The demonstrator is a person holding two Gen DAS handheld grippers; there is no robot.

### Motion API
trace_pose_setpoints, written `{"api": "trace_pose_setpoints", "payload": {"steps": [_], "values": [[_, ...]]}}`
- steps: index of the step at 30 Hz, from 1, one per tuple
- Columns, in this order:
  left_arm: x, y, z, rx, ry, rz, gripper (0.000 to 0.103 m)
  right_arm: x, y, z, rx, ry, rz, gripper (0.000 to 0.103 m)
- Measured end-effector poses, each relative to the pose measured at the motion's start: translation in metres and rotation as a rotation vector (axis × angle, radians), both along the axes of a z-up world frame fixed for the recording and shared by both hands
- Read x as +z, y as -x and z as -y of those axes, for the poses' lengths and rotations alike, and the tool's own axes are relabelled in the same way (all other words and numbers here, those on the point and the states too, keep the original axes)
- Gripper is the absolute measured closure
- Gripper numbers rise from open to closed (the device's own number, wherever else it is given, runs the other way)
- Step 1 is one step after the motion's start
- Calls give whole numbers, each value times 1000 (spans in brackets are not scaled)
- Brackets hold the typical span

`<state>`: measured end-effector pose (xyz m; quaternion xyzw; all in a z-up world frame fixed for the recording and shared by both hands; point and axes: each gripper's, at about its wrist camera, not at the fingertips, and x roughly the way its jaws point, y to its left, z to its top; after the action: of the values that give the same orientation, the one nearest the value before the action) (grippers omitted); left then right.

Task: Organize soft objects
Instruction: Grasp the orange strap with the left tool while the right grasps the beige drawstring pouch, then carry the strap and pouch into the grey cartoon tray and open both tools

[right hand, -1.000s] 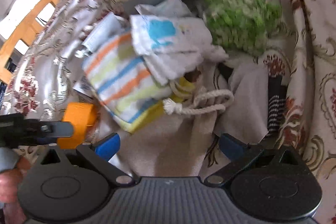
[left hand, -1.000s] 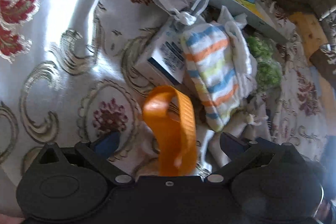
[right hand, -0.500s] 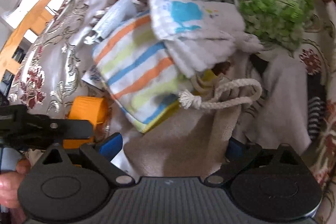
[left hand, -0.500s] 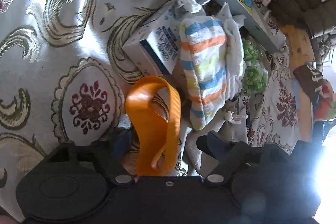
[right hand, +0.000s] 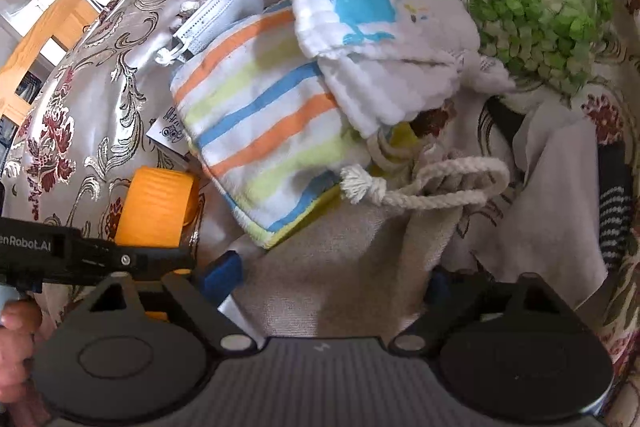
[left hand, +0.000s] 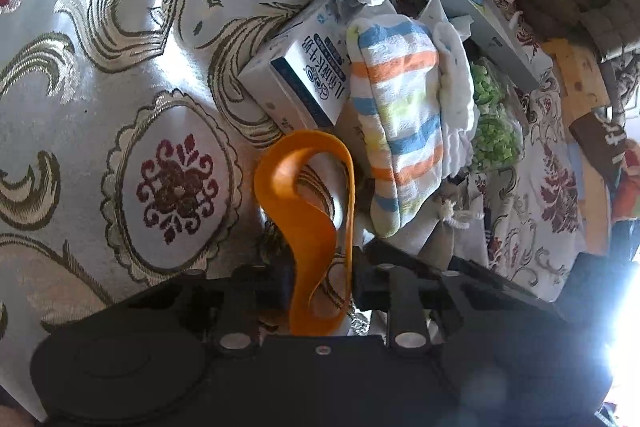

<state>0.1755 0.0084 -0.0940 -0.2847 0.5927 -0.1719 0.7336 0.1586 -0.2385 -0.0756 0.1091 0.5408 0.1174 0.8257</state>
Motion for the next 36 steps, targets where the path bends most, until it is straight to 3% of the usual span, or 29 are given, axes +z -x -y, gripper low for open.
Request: {"api": "trace_pose_setpoints", "payload": {"steps": [1, 7, 9, 12, 16, 23, 30, 36], "values": [[1, 1, 2, -7, -9, 9, 78, 0, 0, 0, -5, 1, 1, 24], [16, 11, 11, -56, -44, 98, 87, 7, 4, 2, -4, 56, 30, 60], [25, 17, 15, -72, -85, 171, 88, 14, 8, 0, -3, 86, 65, 71], [39, 28, 23, -99, -141, 288, 89, 22, 14, -3, -2, 121, 112, 78], [53, 40, 29, -125, -163, 408, 89, 34, 20, -5, -5, 127, 178, 81], [59, 50, 33, -116, -181, 465, 94, 62, 38, 0, -16, 89, 339, 81], [82, 64, 36, -80, -220, 642, 94, 88, 51, 7, -42, 52, 512, 80], [124, 28, 52, -53, -228, 767, 93, 114, 37, 17, -67, 42, 660, 80]]}}
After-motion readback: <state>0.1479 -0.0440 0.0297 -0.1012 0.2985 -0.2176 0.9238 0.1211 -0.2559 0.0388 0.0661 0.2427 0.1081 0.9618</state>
